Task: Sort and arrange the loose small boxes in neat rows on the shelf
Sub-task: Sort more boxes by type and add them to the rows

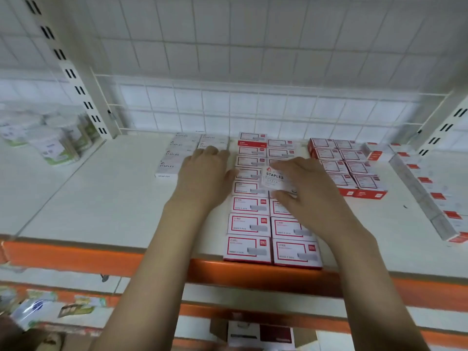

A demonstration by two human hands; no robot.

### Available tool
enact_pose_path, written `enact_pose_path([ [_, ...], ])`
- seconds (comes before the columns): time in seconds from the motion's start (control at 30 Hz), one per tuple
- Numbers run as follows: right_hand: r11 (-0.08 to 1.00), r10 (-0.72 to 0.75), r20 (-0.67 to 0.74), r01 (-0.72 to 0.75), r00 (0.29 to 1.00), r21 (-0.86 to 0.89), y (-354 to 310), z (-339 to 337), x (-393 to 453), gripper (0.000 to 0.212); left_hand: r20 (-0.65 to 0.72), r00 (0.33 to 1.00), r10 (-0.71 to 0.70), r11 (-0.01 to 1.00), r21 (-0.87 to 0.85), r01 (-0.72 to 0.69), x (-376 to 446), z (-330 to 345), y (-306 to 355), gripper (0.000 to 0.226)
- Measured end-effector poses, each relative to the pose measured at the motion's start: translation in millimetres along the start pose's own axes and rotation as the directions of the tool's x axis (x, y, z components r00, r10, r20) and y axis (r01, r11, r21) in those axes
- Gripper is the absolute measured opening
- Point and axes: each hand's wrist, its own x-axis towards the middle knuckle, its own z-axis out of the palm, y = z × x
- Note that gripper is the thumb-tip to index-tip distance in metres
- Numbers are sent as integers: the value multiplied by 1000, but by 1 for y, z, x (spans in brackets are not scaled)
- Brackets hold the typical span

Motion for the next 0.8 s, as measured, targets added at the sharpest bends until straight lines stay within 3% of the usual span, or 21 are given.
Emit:
enact_pose_path([
  [0.2,998,-58,39,57,998,26,-38,20,11,49,-74,994,-85,989,-126,75,-39,-15,-49,40],
  [0.5,991,-133,116,133,984,7,-132,73,39,49,-102,989,-107,988,-122,95,-41,-44,-137,41],
  [0.8,996,-86,152,89,985,-12,-166,113,51,43,-1,999,-40,990,-132,40,-40,-41,-181,43],
])
